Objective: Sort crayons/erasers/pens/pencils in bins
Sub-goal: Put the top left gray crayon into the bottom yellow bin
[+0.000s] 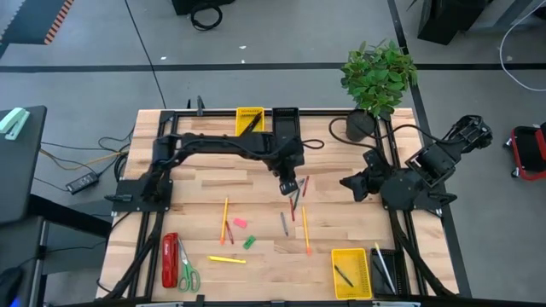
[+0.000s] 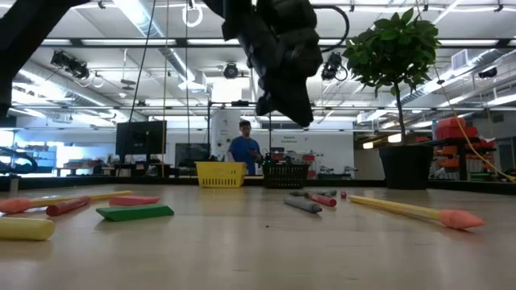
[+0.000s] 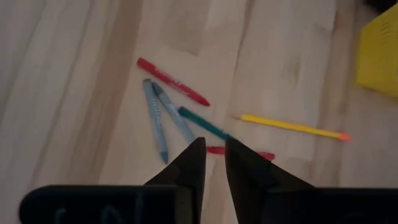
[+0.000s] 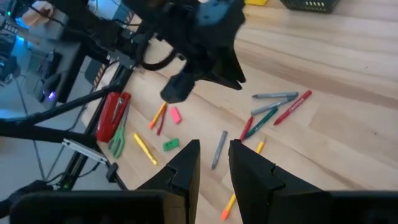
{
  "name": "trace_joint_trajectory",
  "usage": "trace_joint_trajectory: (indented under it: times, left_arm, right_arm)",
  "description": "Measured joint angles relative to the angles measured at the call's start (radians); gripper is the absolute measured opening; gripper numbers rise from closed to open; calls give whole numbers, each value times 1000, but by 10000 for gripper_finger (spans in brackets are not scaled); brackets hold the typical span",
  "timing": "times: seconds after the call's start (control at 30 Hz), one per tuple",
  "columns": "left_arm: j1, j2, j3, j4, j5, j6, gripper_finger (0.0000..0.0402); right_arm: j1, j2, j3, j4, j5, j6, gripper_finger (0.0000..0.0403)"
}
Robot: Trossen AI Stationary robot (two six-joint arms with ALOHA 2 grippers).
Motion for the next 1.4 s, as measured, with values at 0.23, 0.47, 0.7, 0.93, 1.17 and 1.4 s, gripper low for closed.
trace_joint_trajectory:
  times: [0.23, 0.47, 0.7, 0.93, 1.17, 1.4]
  left_arm:
    - [4, 36, 1, 24, -43, -8, 78]
    - [-10, 83, 0, 21, -99, -27, 70]
    - [-29, 146, 1, 32, -112, -69, 77]
    - [-34, 173, 1, 46, -166, -94, 78]
    - [-32, 176, 0, 35, -174, -96, 78]
    - [-32, 192, 1, 52, -180, -96, 78]
  right_arm:
    - [0, 0, 0, 0, -50, -101, 92]
    - [0, 0, 0, -4, -75, -128, 92]
    - [1, 0, 0, -4, -75, -141, 92]
    - [16, 0, 0, -5, -156, -137, 92]
    - [18, 0, 0, -4, -161, -138, 92]
    - [18, 0, 0, -4, -161, -139, 92]
